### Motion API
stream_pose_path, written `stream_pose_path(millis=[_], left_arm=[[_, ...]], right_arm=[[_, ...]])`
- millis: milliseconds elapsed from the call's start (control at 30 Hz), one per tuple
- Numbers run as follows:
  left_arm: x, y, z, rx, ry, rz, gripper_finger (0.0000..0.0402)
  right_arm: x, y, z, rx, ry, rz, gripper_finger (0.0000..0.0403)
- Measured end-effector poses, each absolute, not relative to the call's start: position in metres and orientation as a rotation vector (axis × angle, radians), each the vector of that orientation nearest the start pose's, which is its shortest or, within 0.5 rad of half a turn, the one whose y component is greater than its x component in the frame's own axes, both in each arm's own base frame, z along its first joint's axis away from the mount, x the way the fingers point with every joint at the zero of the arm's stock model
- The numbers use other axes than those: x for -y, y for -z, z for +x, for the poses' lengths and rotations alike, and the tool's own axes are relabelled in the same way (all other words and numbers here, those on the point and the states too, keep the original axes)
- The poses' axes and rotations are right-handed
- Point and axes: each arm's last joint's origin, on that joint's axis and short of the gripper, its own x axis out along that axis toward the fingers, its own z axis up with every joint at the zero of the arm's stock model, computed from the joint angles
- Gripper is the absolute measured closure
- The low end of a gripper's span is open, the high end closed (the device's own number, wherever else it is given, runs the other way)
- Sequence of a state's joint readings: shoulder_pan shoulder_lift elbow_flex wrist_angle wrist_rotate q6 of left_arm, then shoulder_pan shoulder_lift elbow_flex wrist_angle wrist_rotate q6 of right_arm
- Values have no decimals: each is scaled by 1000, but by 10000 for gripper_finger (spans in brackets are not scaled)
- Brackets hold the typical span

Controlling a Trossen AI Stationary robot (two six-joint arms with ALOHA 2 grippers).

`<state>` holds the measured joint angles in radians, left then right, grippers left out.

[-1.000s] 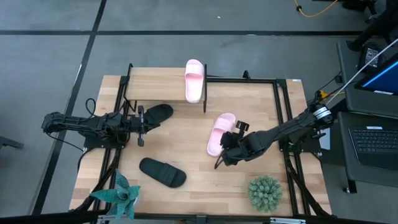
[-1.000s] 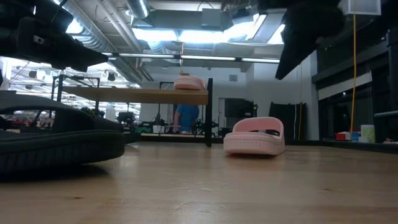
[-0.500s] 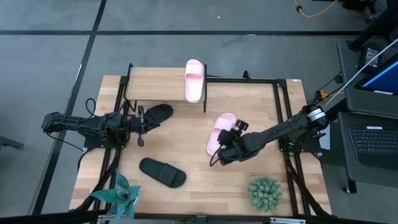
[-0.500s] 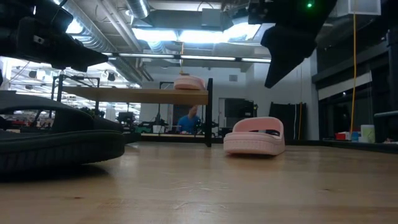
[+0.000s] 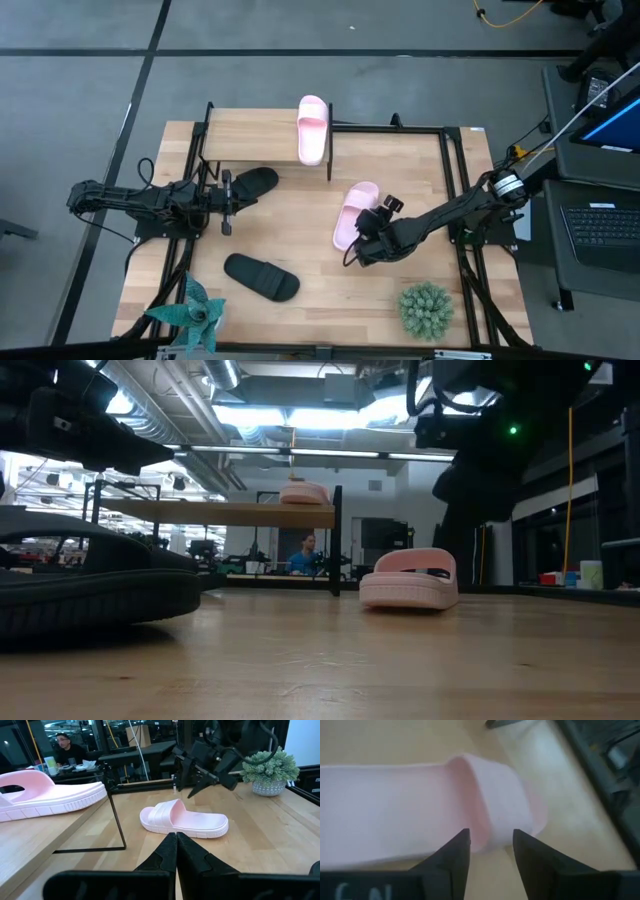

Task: Pick and place slides into the shelf
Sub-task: Put the pink slide on the shelf

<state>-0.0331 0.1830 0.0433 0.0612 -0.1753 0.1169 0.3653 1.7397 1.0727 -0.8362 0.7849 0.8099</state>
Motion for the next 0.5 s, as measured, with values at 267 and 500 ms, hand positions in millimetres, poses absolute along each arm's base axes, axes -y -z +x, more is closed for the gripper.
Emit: stream_pose_path(millis=[267,500], left_arm=[[-1,-169,107,-86,-137,124,401],[-1,-169,107,-87,-137,125,401]], right_arm=[[-82,-167,286,-992,814,-146,251],[-74,-152,283,-981,818,-103,251]])
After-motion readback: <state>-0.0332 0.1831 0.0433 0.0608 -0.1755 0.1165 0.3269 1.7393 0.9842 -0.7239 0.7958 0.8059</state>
